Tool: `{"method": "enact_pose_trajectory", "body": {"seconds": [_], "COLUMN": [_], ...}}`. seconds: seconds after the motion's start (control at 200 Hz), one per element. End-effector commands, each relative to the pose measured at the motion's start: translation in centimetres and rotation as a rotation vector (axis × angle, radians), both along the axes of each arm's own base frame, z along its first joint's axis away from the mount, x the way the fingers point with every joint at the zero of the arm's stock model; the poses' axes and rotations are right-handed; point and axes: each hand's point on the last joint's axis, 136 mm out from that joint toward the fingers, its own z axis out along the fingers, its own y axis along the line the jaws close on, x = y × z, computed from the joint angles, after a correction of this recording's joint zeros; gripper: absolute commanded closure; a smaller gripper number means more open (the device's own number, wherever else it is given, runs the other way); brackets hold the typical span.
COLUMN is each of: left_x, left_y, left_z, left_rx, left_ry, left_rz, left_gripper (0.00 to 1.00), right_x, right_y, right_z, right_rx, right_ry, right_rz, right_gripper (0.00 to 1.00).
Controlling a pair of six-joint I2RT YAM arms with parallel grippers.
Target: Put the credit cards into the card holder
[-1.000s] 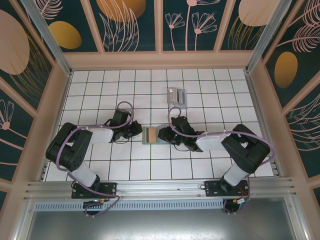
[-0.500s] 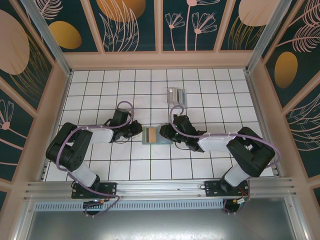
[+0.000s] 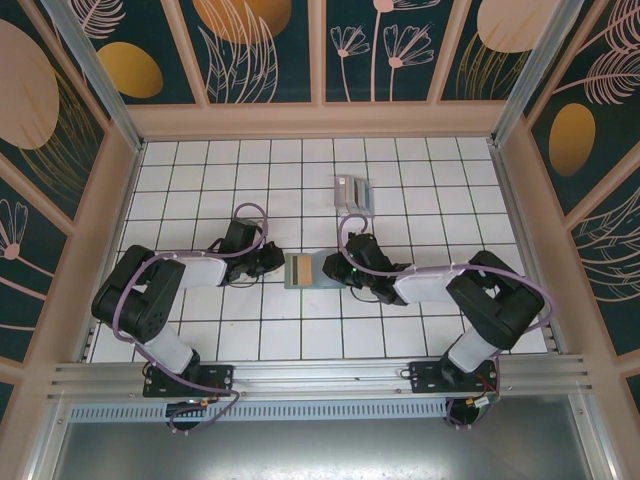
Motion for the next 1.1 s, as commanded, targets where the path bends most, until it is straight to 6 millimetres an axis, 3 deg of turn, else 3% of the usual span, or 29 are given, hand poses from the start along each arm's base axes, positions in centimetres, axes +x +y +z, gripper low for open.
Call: {"method": "enact_pose_trajectory", "body": {"seconds": [0.0,0.375,0.906,1.096], "left_x": [0.0,0.0,0.1,0.2], "left_y": [-0.3,-0.3,-0.3,-0.4], "left_z": [0.1,0.0,-0.6,-0.6], "left_rx": [-0.011,-0.01,-0.002,-0.01], "left_ry": [-0.01,-0.01,-0.005,-0.006], "left_rz": [-0.008,-0.009,-0.017,-0.016], "left_gripper": [0.89,0.89,0.89,0.89], "right_x": [0.8,1.8,2.4,2.5], "right_y": [0.4,2.0,2.6,3.1], "right_z": [0.0,-0.5,-2.3,-2.0], "right_rx": [-0.001,-0.01,-0.102,-0.104], "right_ry": [-0.007,0.007,0.046,0.035], "right_rz": [-0.008,0.017,0.054,0.077], "right_gripper": [0.81,0.75,0.68,0.65]}}
